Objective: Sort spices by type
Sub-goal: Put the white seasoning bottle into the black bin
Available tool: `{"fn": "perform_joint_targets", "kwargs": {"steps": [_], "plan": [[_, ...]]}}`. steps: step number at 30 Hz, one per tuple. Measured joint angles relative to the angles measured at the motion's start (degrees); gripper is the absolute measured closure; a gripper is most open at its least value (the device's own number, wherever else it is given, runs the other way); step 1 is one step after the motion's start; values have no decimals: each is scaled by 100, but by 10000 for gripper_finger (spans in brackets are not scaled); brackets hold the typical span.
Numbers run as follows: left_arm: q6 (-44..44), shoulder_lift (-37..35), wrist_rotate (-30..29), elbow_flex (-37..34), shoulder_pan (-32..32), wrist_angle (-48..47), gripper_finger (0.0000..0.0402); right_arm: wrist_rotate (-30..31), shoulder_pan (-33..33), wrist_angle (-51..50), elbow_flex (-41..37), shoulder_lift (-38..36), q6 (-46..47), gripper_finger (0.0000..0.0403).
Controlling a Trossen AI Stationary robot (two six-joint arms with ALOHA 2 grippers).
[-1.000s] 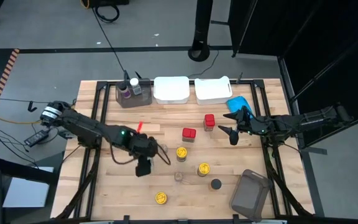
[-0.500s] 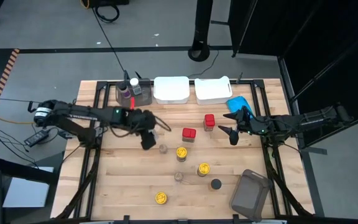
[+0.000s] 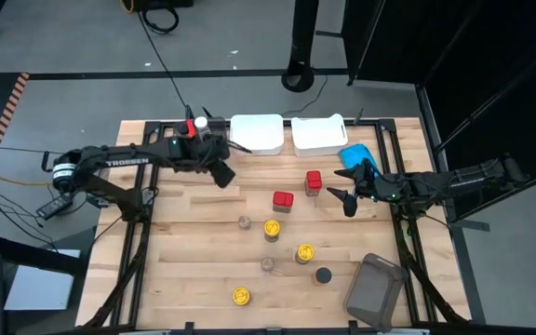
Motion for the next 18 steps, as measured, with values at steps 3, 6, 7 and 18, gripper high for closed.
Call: {"fn": "perform_joint_targets", "kwargs": {"steps": [3, 6, 7, 18], "plan": [[-29, 0, -244, 144, 298, 70, 199, 92, -1, 2, 0, 1, 1, 82], [-108, 0, -575, 276, 589, 44, 199, 136, 0, 2, 1, 0, 1, 82], [-109, 0, -652, 325, 688, 44, 199, 136, -1, 2, 0, 1, 1, 82], [-583, 101, -874, 407, 1634, 188, 199, 136, 1, 1, 1, 1, 2, 82]]}}
